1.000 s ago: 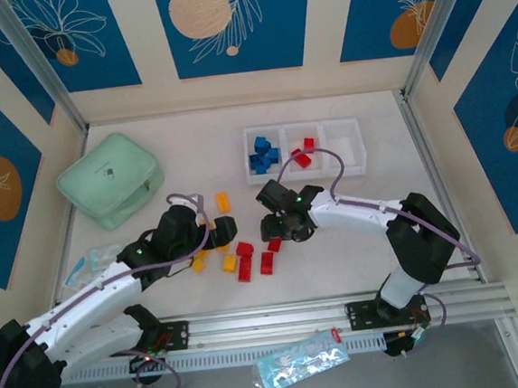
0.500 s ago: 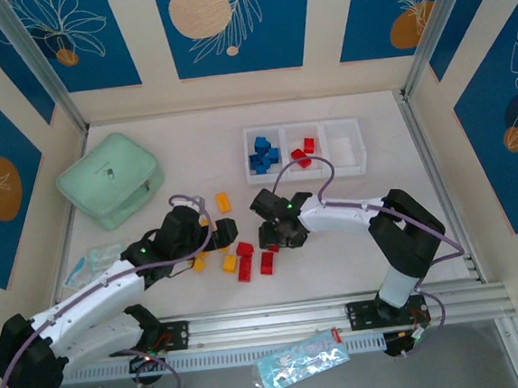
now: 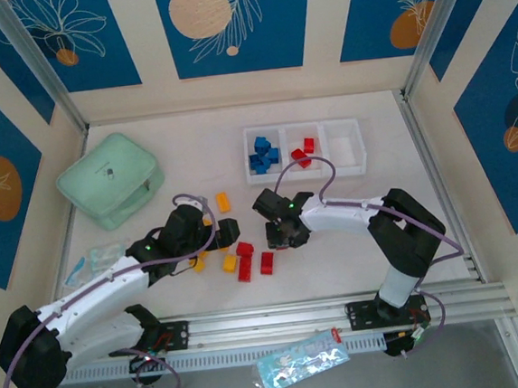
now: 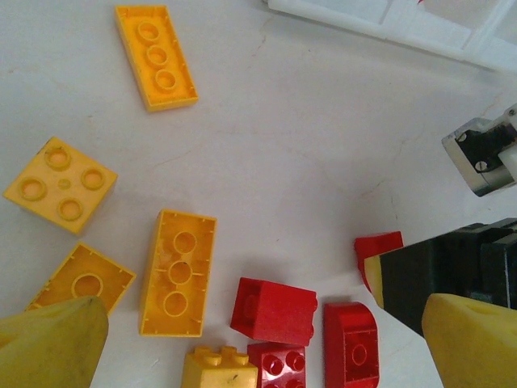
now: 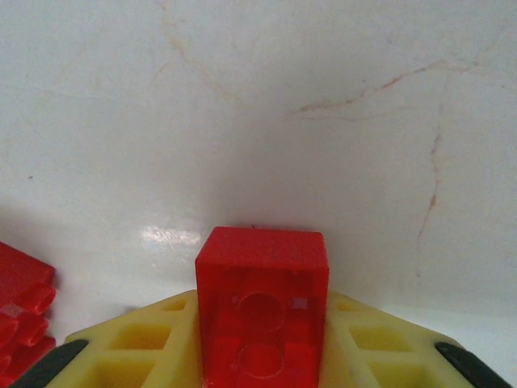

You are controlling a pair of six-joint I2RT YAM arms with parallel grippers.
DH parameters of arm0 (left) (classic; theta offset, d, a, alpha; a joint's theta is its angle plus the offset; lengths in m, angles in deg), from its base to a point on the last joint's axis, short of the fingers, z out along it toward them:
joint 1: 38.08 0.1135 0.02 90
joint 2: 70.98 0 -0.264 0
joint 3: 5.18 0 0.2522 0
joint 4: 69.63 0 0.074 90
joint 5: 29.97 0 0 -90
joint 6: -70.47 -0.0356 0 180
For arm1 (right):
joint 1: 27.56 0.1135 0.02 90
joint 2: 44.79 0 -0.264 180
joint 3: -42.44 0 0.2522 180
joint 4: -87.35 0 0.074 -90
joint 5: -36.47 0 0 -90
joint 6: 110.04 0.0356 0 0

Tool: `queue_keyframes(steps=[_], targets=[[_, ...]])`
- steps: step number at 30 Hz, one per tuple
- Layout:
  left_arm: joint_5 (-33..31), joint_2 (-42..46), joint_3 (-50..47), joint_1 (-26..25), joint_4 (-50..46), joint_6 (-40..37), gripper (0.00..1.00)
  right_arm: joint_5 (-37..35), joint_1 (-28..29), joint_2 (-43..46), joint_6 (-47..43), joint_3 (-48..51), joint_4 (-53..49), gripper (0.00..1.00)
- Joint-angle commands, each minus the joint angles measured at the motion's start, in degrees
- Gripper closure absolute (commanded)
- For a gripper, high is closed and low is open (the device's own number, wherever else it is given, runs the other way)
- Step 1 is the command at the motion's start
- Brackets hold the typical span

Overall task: Sort the legos into containers by color
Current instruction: Pick up the lego from the center of the table, then place the lego in the container.

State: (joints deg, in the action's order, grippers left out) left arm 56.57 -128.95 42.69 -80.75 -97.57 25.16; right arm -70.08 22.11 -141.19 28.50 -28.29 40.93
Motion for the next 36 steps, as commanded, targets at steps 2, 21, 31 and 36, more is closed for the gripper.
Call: queue_keyframes(steps=[2,21,31,36], targets=[[0.39,0.20,1.44,-0.21,0.21,-0.64,0.01,-1.10,-0.94,-0.15,-1.80,-1.57,-1.61,0.69],[5.74,-8.21,8.57,-0.22,5.15,-2.24,0.01,0.07,-18.63,9.52,-13.73,-7.92,-3.40,0.71],[6.49,-13.75,13.12,-0.21,8.11,-3.21,0.01,-1.17,-25.79,-1.66,-18.48,-20.67,-2.01,0.70],[6.41,-15.17,14.18,-0.14,8.65,-3.27,0.01,-2.58,-27.84,-9.46,-20.58,-27.99,-3.11,0.70]])
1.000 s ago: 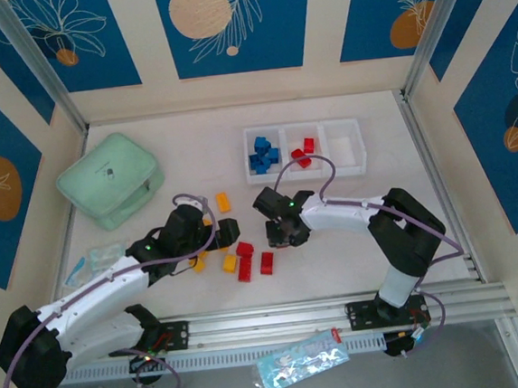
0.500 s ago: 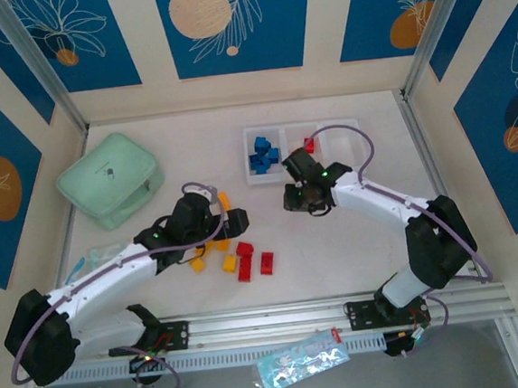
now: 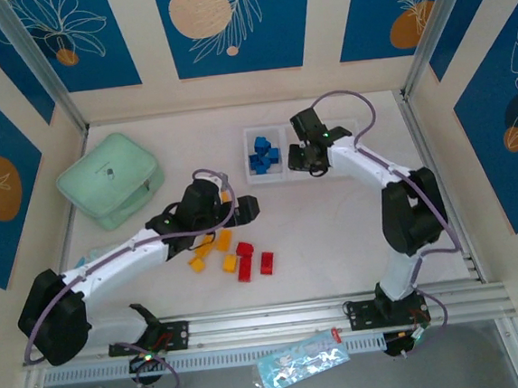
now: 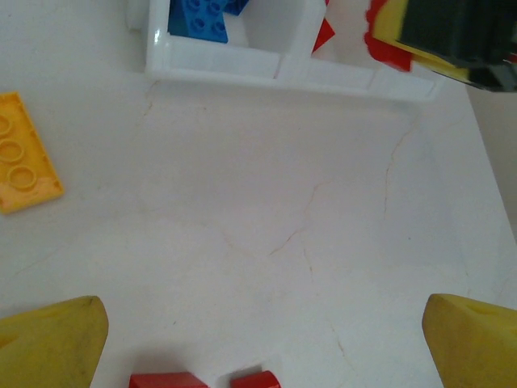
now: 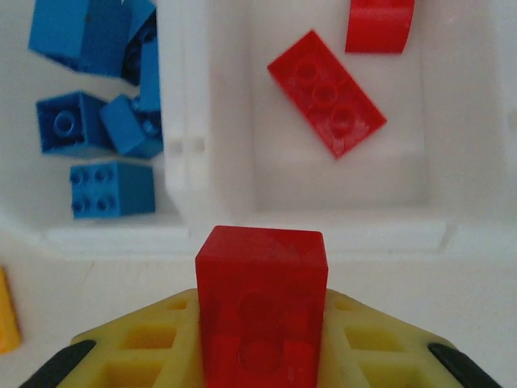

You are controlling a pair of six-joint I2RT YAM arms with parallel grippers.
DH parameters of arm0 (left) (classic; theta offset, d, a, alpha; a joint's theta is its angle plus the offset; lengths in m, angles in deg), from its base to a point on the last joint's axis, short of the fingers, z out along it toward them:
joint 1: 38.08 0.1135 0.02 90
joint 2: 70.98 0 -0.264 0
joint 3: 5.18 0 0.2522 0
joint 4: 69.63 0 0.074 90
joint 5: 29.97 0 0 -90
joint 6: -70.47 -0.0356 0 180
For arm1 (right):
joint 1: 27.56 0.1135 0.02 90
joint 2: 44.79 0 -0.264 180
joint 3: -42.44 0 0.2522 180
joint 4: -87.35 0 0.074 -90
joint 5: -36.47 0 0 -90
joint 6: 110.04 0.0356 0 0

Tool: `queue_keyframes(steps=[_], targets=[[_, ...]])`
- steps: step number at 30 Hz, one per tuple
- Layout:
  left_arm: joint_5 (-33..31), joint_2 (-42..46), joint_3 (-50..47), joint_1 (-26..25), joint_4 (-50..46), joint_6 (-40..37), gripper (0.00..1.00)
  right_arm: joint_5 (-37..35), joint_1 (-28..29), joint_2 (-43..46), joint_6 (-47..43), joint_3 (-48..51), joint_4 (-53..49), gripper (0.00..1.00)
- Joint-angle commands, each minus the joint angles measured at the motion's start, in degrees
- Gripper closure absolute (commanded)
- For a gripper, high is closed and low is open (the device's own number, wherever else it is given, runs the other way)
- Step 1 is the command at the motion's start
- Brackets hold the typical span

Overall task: Sort the legos into containers by color
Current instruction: Place the lego in the container, then pick up the lego from the bottom-center of the table.

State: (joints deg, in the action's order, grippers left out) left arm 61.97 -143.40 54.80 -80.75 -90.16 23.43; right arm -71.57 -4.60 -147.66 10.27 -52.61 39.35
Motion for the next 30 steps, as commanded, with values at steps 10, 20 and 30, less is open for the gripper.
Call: queue_keyframes(steps=[10,20,30], targets=[[0.53,-0.94,2.69,0.22,0.98,-1.83,0.01,-1.23,-4.13,-15.01,-3.06,-16.04,-4.78,0.59],[0.79,0.72,2.30,0.40,0.53,-1.83,0.01,-0.41,-2.36,-7.83,-4.11,-12.79,-5.07,0.45],[-0.29,6.39,-2.05,0.55,-1.07,-0.70,0.01,1.13,3.04,5.05,-3.29,0.32,-5.86,0.40]])
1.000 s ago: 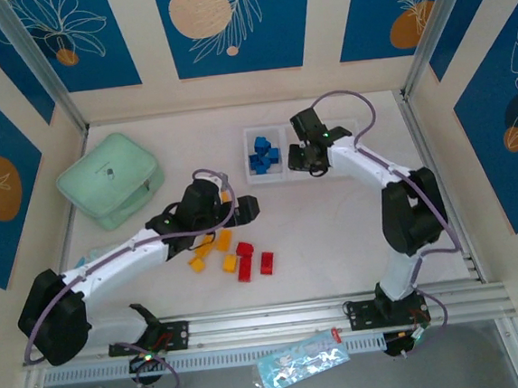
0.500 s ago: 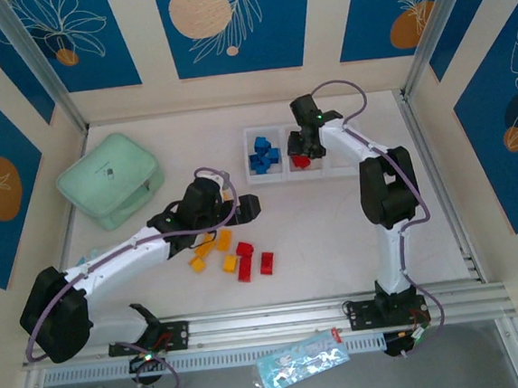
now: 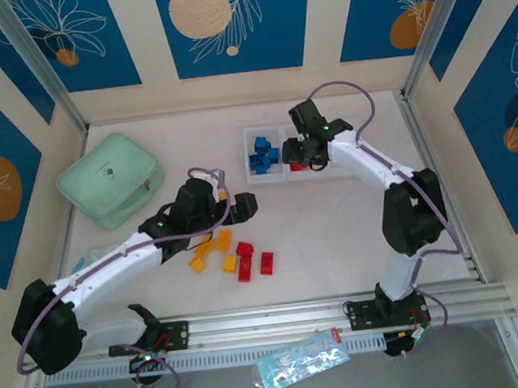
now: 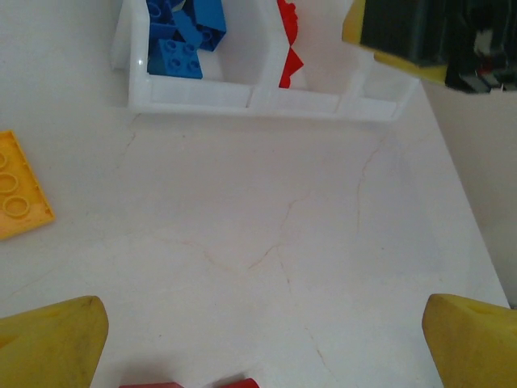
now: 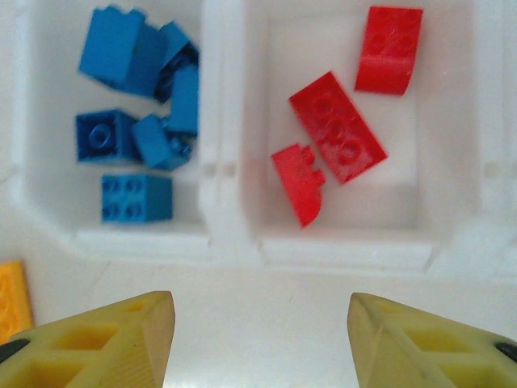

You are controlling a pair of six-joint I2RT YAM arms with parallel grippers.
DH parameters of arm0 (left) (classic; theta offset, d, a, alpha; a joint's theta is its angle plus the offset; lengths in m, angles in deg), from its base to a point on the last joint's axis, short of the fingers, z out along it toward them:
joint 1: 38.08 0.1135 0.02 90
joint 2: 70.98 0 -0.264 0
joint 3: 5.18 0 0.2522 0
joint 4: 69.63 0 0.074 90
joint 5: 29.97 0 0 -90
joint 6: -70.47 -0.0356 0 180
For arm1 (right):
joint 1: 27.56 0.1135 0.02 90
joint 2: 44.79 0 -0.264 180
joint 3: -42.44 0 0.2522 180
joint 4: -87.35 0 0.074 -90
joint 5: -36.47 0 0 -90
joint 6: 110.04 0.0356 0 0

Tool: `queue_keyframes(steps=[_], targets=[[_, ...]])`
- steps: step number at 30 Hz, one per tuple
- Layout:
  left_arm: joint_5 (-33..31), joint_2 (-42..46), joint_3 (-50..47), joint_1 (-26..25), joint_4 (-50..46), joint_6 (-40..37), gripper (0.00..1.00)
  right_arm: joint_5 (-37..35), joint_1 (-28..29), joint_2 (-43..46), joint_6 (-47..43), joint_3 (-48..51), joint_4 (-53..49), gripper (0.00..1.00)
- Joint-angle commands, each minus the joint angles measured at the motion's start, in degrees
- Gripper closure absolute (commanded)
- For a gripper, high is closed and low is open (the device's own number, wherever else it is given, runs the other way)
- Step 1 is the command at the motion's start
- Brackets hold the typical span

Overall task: Sort the legos into containers by color
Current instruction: Pick up the lego from the bottom-center of the table.

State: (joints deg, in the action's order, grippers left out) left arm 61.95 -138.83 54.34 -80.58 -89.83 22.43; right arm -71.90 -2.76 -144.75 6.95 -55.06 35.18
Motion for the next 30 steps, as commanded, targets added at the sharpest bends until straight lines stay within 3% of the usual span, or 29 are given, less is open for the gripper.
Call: queue_keyframes(steps=[1,11,20,30], targets=[[-0.01,2.47,-2.16,0.44,-1.55,0.47,0.01,1.95,1.83,3.13,0.09,3.90,-1.95,0.39],[0.12,7.91,-6.31,0.41,-6.70,1.00,0.01,2.68,13.07,9.96,4.45,14.70,-4.13,0.32],[-2.57,14.96,-11.67,0.50,-10.19,4.51,0.01,3.12,24.47,12.73,16.02,23.35,-3.26,0.26],[-4.63,21.10,-14.28,0.58,-14.86,6.20,0.01,5.21,31.96,9.23,22.59,26.24,1.11,0.25]])
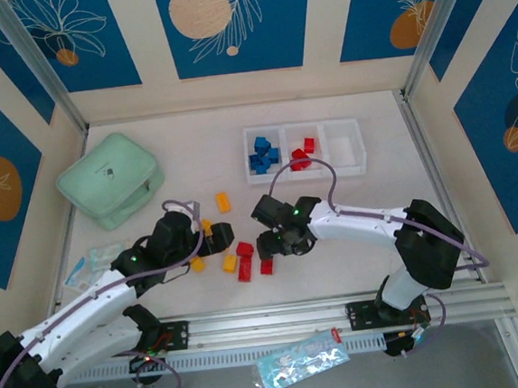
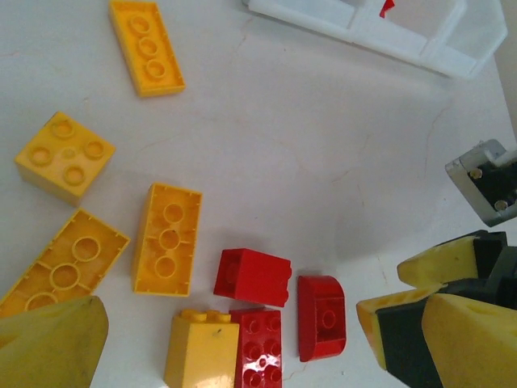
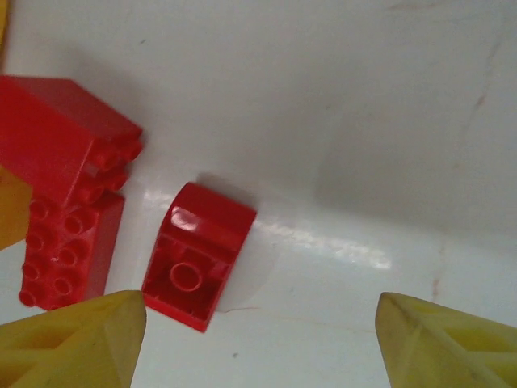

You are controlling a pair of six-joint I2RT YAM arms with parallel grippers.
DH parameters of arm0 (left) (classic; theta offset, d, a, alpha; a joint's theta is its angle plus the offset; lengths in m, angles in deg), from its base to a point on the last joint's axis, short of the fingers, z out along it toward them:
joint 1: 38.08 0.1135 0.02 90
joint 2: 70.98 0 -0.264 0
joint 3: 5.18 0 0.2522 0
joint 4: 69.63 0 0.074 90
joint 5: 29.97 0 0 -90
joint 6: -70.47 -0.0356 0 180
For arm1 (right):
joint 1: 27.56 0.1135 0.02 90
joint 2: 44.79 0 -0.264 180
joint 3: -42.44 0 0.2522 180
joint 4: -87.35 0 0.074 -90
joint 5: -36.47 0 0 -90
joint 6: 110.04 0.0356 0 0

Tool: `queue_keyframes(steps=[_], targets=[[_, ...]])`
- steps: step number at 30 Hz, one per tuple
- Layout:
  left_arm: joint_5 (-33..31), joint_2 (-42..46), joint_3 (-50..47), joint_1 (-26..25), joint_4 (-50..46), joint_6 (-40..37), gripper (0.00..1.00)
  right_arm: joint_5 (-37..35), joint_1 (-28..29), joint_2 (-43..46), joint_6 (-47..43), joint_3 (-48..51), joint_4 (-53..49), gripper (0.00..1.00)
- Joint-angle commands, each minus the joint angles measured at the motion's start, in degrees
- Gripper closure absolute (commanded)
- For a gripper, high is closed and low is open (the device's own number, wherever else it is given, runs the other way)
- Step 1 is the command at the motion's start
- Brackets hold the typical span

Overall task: Sort the legos into containers by color
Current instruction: Pick up the lego from the bottom-center of the table, then place the lego in the container.

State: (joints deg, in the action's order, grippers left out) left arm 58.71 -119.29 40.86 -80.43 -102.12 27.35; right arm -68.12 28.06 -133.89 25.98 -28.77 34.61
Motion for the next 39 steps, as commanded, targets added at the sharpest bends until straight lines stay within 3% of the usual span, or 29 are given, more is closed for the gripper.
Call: queue_keyframes(steps=[1,8,14,28,39], targets=[[-1.62,2.17,-0.99,0.42,-2.83,1.51,0.01,1.80,1.46,-2.42,3.71,-0.28,2.00,0.25],[-2.28,4.26,-1.16,0.44,-4.14,1.64,0.01,1.76,3.91,-6.95,4.07,-2.01,3.03,0.26],[-2.61,4.47,-1.52,0.42,-4.09,1.64,0.01,1.59,4.67,-9.15,4.25,-2.42,2.74,0.33],[-2.20,3.32,-1.50,0.51,-2.69,1.56,0.01,-1.20,3.38,-7.59,3.79,-0.51,1.01,0.65],[-0.73,-0.14,2.53,0.51,-1.11,-0.85,0.01,-2.36,-2.10,0.93,-0.52,-1.17,-1.59,0.69]])
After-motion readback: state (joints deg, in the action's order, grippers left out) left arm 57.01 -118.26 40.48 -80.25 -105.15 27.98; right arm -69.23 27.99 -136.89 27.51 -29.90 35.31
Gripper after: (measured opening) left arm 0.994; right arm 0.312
